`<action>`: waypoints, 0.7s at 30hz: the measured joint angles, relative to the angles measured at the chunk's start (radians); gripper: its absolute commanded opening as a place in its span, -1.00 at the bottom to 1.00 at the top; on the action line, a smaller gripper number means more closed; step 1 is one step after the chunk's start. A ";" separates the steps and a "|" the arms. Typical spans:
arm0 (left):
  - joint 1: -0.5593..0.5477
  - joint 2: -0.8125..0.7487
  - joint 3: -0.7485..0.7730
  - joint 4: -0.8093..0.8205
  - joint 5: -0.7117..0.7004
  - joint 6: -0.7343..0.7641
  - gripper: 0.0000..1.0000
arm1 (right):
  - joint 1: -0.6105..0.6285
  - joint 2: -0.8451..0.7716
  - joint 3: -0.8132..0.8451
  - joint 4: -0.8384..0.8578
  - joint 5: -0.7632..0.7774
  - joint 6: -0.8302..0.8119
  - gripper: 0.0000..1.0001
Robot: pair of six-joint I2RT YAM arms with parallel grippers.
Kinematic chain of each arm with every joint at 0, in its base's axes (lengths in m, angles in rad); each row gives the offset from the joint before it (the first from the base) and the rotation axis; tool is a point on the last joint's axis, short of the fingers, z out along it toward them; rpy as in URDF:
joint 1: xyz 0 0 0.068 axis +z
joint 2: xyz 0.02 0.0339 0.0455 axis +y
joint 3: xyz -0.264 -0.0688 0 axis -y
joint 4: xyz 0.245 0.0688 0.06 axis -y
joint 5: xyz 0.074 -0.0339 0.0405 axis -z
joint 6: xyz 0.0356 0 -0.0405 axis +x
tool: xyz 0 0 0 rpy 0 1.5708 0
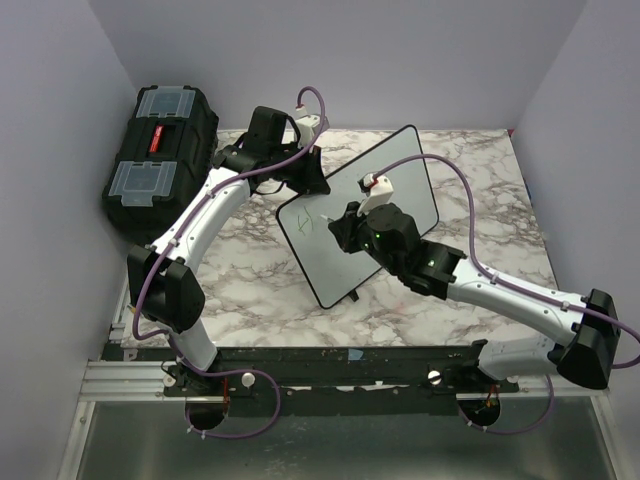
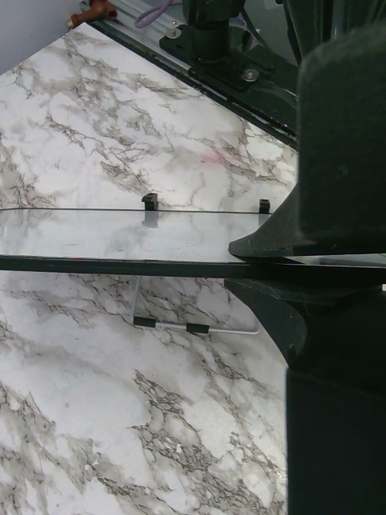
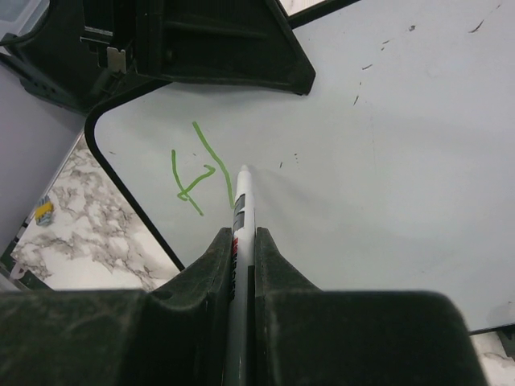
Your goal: Write a sentence on the whiteboard
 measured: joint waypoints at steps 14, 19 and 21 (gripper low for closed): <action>0.000 -0.002 0.000 0.001 0.000 -0.004 -1.00 | 0.000 0.048 0.017 0.021 0.003 -0.006 -0.99; 0.000 -0.003 -0.002 0.001 0.000 -0.004 -1.00 | 0.000 0.049 0.017 0.022 0.003 -0.006 -0.99; 0.000 -0.003 -0.002 0.001 0.000 -0.004 -1.00 | 0.000 0.049 0.017 0.022 0.004 -0.006 -0.99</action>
